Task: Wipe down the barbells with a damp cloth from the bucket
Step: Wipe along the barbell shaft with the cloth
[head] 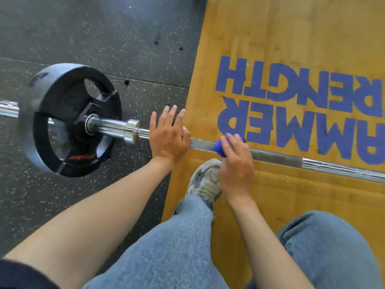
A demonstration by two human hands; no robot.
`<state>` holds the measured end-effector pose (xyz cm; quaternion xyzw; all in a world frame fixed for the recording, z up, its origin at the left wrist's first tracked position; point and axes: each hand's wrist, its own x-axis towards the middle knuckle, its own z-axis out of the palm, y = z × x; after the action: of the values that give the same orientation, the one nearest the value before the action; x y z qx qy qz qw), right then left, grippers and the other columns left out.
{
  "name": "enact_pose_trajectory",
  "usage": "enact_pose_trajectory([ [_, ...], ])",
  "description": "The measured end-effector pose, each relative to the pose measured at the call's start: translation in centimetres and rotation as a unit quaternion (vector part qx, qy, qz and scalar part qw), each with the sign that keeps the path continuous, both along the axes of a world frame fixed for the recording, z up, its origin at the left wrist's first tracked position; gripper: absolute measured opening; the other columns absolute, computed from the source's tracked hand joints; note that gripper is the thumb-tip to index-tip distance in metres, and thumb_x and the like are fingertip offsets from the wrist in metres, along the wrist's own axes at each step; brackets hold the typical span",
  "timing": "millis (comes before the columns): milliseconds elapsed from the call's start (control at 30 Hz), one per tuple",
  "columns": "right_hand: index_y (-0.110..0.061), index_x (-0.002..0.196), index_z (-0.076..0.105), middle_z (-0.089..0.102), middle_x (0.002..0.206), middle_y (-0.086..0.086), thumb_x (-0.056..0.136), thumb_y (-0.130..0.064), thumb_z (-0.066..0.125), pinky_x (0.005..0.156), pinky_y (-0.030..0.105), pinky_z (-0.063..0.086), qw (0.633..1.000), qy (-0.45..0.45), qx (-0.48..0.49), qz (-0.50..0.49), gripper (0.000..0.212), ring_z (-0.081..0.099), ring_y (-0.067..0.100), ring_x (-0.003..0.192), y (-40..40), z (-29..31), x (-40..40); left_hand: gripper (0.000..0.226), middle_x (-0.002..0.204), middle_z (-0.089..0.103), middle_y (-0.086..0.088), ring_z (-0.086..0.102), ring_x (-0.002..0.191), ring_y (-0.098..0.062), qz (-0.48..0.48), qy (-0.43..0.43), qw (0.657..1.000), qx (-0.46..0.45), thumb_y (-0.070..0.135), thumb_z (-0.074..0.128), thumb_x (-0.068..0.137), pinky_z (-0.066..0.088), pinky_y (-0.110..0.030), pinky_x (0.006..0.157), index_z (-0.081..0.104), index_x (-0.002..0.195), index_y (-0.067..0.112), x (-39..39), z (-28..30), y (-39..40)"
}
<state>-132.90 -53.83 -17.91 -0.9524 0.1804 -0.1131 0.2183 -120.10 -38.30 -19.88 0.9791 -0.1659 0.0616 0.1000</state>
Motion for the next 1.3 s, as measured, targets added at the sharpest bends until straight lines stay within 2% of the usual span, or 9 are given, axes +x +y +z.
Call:
enact_pose_trajectory([
  [133, 0.002, 0.136, 0.06, 0.057, 0.142, 0.014, 0.087, 0.018, 0.058, 0.121, 0.049, 0.03, 0.99, 0.006, 0.03, -0.136, 0.052, 0.044, 0.035, 0.141, 0.1, -0.1, 1.0, 0.054, 0.151, 0.053, -0.005, 0.043, 0.144, -0.025, 0.001, 0.008, 1.0, 0.01, 0.035, 0.034, 0.097, 0.015, -0.052, 0.125, 0.055, 0.145, 0.021, 1.1, 0.1, -0.5],
  [300, -0.003, 0.14, 0.057, 0.054, 0.147, 0.011, 0.086, 0.016, 0.054, 0.122, 0.043, 0.029, 0.999, -0.007, -0.028, 0.015, 0.058, 0.043, 0.031, 0.142, -0.7, -0.2, 1.9, 0.055, 0.149, 0.056, -0.006, 0.046, 0.142, -0.025, -0.002, 0.026, 1.0, 0.016, 0.035, 0.033, 0.096, 0.016, -0.053, 0.125, 0.057, 0.143, 0.02, 2.7, 0.3, -1.6],
  [467, 0.001, 0.138, 0.058, 0.056, 0.144, 0.016, 0.089, 0.016, 0.052, 0.121, 0.049, 0.031, 0.978, 0.018, 0.039, -0.205, 0.052, 0.042, 0.033, 0.143, -3.7, 0.4, 3.3, 0.057, 0.157, 0.046, -0.006, 0.036, 0.148, -0.024, -0.003, 0.019, 1.0, -0.002, 0.037, 0.038, 0.097, 0.007, -0.052, 0.127, 0.047, 0.149, 0.018, 4.0, 1.0, -3.4],
  [633, -0.004, 0.138, 0.059, 0.057, 0.144, 0.012, 0.088, 0.013, 0.057, 0.116, 0.048, 0.039, 0.999, -0.008, -0.005, -0.045, 0.053, 0.045, 0.032, 0.141, -5.1, -0.3, 3.3, 0.056, 0.155, 0.049, -0.002, 0.039, 0.147, -0.021, -0.035, 0.053, 0.997, -0.038, 0.048, 0.029, 0.101, 0.01, -0.05, 0.125, 0.057, 0.141, 0.022, 2.4, 0.5, -9.7],
  [800, 0.001, 0.139, 0.057, 0.054, 0.146, 0.013, 0.091, 0.014, 0.054, 0.118, 0.053, 0.035, 0.97, -0.02, 0.037, -0.239, 0.05, 0.039, 0.034, 0.145, -8.7, -0.8, 2.9, 0.058, 0.152, 0.052, -0.005, 0.041, 0.146, -0.024, -0.011, 0.075, 0.997, 0.012, 0.048, 0.024, 0.101, 0.012, -0.054, 0.124, 0.061, 0.139, 0.023, 4.0, -0.1, -10.6],
  [967, -0.004, 0.142, 0.056, 0.053, 0.148, 0.009, 0.096, -0.001, 0.029, 0.121, 0.044, 0.03, 0.998, -0.045, -0.039, 0.001, 0.054, 0.04, 0.031, 0.144, -7.2, -1.7, 5.1, 0.062, 0.155, 0.049, -0.003, 0.039, 0.146, -0.022, 0.004, 0.114, 0.992, 0.045, 0.048, 0.02, 0.099, 0.011, -0.053, 0.125, 0.057, 0.143, 0.026, 6.2, 0.2, -12.0],
  [1033, -0.007, 0.142, 0.056, 0.052, 0.149, 0.009, 0.096, 0.003, 0.036, 0.12, 0.043, 0.032, 0.996, -0.048, -0.065, -0.021, 0.051, 0.041, 0.031, 0.144, -10.1, -2.2, 4.8, 0.06, 0.155, 0.048, -0.002, 0.039, 0.147, -0.021, 0.002, 0.127, 0.991, 0.045, 0.048, 0.021, 0.101, 0.01, -0.053, 0.125, 0.055, 0.144, 0.026, 7.3, 0.3, -12.4],
  [1167, 0.001, 0.138, 0.058, 0.053, 0.147, 0.014, 0.092, 0.011, 0.05, 0.123, 0.048, 0.026, 0.978, -0.058, -0.01, -0.2, 0.048, 0.038, 0.037, 0.145, -10.0, -2.2, 7.6, 0.056, 0.156, 0.047, 0.0, 0.037, 0.147, -0.021, -0.002, 0.144, 0.988, 0.051, 0.047, 0.023, 0.105, 0.007, -0.052, 0.125, 0.051, 0.147, 0.025, 9.2, 0.5, -13.6],
  [1300, -0.001, 0.142, 0.054, 0.052, 0.149, 0.012, 0.09, 0.01, 0.043, 0.124, 0.046, 0.023, 0.997, -0.063, -0.032, -0.005, 0.054, 0.038, 0.035, 0.146, -8.8, -2.4, 10.4, 0.058, 0.15, 0.052, 0.0, 0.042, 0.142, -0.021, -0.003, 0.164, 0.984, 0.067, 0.047, 0.021, 0.103, 0.015, -0.049, 0.122, 0.051, 0.147, 0.023, 11.4, 1.0, -14.6],
])
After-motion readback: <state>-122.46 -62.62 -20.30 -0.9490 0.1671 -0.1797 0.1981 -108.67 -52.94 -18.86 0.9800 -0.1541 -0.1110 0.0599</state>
